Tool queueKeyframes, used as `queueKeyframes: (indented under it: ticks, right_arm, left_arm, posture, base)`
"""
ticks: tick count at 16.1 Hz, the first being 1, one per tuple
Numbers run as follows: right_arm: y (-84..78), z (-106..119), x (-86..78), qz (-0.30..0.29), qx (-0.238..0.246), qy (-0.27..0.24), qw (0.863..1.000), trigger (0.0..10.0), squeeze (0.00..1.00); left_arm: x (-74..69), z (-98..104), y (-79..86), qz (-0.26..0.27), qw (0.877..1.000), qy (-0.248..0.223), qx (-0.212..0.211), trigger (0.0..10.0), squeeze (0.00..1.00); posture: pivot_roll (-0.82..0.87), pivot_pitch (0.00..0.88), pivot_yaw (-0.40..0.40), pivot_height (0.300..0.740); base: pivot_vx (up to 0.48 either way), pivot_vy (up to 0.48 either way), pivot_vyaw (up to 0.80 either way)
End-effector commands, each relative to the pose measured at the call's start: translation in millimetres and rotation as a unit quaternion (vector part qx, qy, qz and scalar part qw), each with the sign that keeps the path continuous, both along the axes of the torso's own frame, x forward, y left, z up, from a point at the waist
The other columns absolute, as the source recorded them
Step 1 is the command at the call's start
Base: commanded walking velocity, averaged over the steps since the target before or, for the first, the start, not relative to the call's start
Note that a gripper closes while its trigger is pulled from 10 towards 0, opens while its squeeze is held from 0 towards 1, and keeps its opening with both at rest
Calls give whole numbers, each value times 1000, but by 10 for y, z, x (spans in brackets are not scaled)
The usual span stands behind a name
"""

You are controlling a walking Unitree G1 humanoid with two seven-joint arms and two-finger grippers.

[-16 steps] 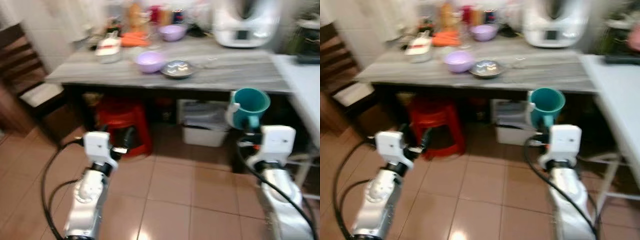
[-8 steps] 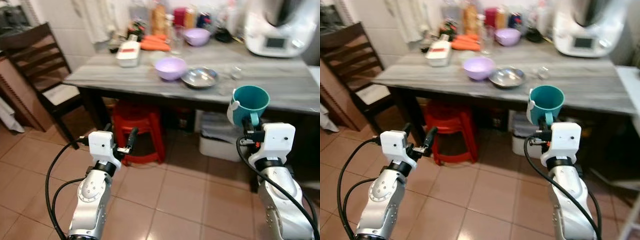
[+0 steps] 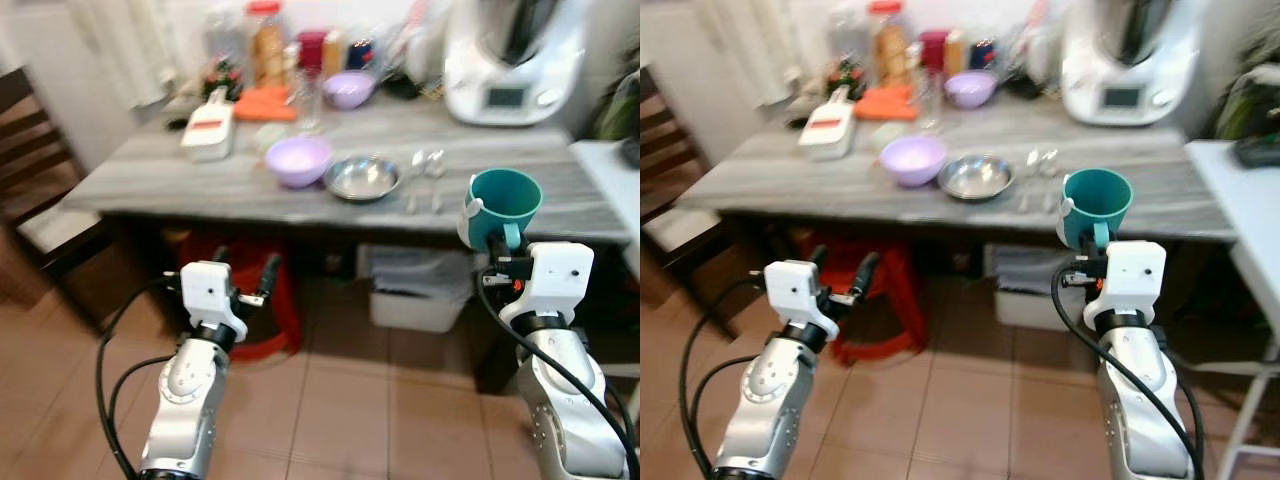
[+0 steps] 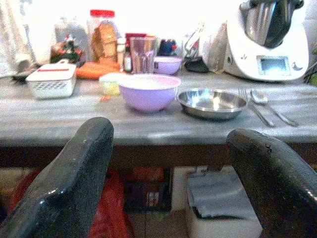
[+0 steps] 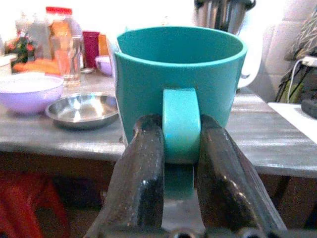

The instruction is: Setting the table

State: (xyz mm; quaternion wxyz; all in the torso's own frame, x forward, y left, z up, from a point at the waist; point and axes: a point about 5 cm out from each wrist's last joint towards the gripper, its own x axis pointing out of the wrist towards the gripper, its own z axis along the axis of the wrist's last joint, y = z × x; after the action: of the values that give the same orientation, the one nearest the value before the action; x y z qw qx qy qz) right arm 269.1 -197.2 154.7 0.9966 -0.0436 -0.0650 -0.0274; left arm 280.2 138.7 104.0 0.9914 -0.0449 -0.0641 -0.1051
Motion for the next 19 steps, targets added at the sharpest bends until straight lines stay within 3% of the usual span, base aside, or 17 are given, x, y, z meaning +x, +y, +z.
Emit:
queueKeyframes:
  ticks: [1,4,8,13,19]
  right_arm:
    - [85,31,21,13,9,-5,1000,10000,0]
    - [88,35,19,13,4,-8,1000,10000,0]
    - [96,49,8,15,-1,-11,1000,10000,0]
    - [105,69,28,17,-4,-16,1000,10000,0]
    - [122,72,35,16,-3,-17,1000,10000,0]
  left_arm:
    - [2,9,86,12,1000,0,6,10000,0]
    - [7,7,71,10,1000,1,5,10000,0]
    - [-10,1,47,7,1000,2,4,10000,0]
    - [-12,5,24,4,1000,2,1,10000,0]
    - [-71,-19,-46,-9,1000,8,-2,10000,0]
  posture:
    - [-93,18,44,740]
    - [-93,18,44,740]
    - [-93,18,44,740]
    - [-97,21,49,740]
    - [-97,21,49,740]
  base:
    - [364,0,-800]
    - [361,0,-710]
    - [364,0,0]
    - [362,0,616]
    - [363,0,0]
